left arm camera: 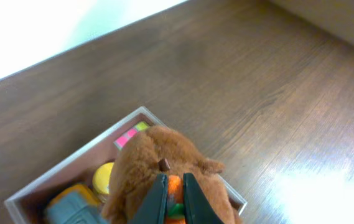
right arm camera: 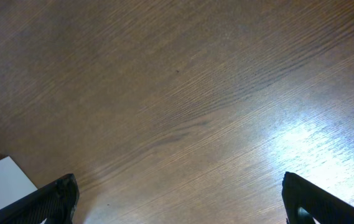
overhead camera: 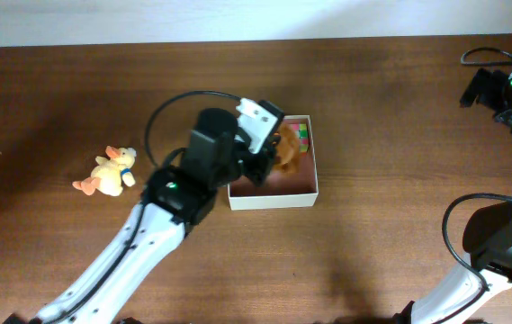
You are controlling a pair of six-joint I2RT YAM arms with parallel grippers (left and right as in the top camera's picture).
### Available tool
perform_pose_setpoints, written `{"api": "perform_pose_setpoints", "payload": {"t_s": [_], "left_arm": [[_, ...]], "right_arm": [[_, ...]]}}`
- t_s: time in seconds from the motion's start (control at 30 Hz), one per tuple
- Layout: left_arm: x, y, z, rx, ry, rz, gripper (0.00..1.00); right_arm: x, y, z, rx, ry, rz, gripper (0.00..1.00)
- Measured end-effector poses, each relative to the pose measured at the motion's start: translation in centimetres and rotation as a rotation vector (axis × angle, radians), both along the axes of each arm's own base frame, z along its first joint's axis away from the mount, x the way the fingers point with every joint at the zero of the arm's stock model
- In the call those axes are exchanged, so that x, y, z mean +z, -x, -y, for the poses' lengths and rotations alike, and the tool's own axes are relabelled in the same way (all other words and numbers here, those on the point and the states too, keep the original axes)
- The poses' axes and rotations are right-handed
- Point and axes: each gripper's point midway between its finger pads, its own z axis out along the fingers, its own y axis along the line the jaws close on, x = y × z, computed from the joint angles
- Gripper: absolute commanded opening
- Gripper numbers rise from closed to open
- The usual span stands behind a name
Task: Pack container
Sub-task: 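Lift the capybara with the left gripper and carry it over the box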
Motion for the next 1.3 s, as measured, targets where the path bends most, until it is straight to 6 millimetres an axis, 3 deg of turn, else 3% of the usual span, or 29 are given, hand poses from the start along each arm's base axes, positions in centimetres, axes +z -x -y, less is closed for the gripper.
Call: {"api": "perform_pose_setpoints", "payload": {"t_s": [0.13,0.3,0.57,0.77,1.0,1.13,1.17,1.3], "left_arm": [[-3.1,-0.5,1.8,0.052,-0.015,-0.068,0.02],[-5.9,-1.2,1.9,0.156,-0.046,-0.134,0.02],[-6.1,-1.7,1.2,0.253,-0.016,-0.168,0.02],[-6.3,-1.1,2.0,0.262,0.007,-0.196,0.02],[-8.7,-0.2,3.4,0.248,-0.025,-0.243,0.02],[-9.0,-0.3,3.3,0.256,-0.03,-0.245,0.02],[-9.0,-0.4,3.3,0.256,-0.03,-0.245,0.06],[-9.0,-0.3,3.3,0.258,-0.029,-0.246,0.45]], "right_arm": [[0.0,0.0,0.0,0.0,0.0,0.0,0.99],[0.0,0.0,0.0,0.001,0.0,0.0,0.99],[0.0,0.0,0.0,0.0,0.0,0.0,0.99],[0.0,0.0,0.0,0.0,0.0,0.0,0.99],[0.0,0.0,0.0,0.0,0.0,0.0,0.99],[0.0,0.0,0.0,0.0,0.0,0.0,0.99],[0.0,0.0,0.0,0.0,0.0,0.0,0.99],[0.0,0.0,0.0,0.0,0.0,0.0,0.99]]}}
